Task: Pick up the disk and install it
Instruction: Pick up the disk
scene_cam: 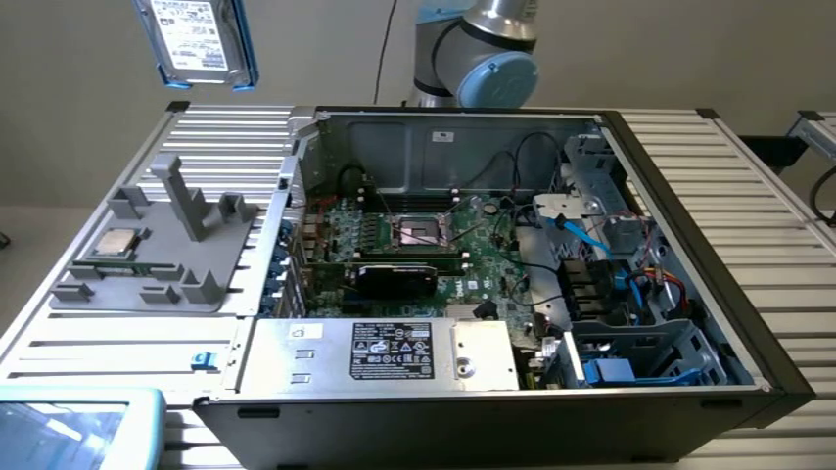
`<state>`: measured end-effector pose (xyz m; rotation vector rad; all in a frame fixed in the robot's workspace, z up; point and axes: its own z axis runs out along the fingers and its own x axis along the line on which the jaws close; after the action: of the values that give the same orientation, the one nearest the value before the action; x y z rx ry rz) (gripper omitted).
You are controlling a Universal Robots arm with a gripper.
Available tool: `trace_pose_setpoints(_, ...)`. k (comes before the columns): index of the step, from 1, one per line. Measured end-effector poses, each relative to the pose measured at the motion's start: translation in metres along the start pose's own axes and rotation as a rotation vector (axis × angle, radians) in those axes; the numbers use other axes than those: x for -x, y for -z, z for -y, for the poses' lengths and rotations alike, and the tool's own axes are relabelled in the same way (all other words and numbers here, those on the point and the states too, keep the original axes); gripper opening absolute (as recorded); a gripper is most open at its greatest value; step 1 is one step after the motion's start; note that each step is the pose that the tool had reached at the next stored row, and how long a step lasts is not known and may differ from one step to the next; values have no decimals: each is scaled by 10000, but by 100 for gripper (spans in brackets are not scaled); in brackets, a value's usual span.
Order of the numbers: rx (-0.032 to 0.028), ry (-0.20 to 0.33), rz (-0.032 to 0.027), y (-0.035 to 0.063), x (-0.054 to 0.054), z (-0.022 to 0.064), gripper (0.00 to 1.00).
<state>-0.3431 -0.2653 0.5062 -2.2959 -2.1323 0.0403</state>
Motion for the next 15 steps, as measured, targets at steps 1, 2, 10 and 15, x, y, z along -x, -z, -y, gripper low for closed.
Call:
trace_pose_setpoints(1,2,0,-2,-1,0,0,37)
trace_pose_setpoints(2,2,-1,-2,0,0,0,37)
trace_pose_setpoints(10,-2,0,-2,92,10,-222,37)
trace_pose_setpoints(15,-18,0,-1,145,28,-451,37)
